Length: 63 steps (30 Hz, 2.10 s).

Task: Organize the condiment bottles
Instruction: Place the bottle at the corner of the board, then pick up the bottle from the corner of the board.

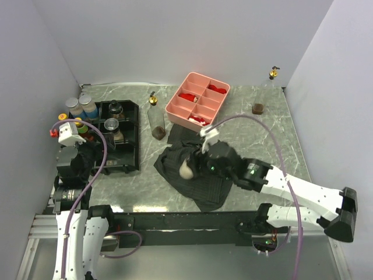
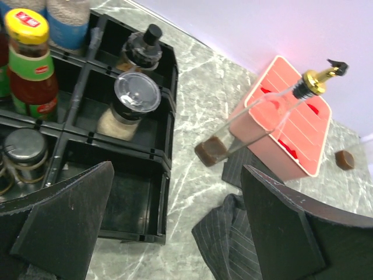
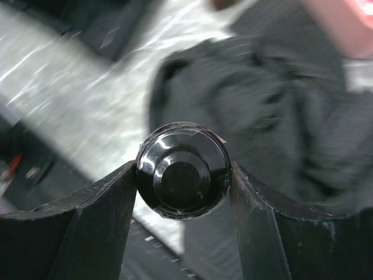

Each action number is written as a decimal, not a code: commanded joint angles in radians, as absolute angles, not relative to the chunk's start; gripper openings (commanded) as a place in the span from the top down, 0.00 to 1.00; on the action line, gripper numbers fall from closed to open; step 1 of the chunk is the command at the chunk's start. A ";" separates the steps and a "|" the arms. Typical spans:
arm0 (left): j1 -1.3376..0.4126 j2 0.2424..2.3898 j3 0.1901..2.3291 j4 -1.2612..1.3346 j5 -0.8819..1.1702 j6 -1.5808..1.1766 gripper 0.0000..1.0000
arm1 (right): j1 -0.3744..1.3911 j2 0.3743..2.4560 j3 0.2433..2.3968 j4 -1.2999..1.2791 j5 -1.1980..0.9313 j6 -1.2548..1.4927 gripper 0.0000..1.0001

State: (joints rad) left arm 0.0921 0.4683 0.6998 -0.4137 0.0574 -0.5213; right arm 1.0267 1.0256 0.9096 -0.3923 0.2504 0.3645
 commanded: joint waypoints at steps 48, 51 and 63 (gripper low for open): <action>-0.398 0.667 0.779 -0.635 0.034 -0.761 0.01 | 1.470 1.010 0.815 -0.176 0.689 0.460 0.00; -0.558 0.698 0.798 -0.720 -0.064 -0.814 0.01 | 1.468 0.944 0.773 -0.189 0.726 0.472 0.00; -1.149 0.951 0.844 -0.949 -0.417 -1.150 0.01 | 1.468 0.732 0.680 -0.270 0.773 0.509 0.00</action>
State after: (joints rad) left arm -0.9974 0.8642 0.7815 -0.8459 -0.2497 -0.9768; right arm 1.4639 0.8024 0.6987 -0.2394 0.7124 0.4808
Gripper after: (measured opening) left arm 0.988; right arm 0.999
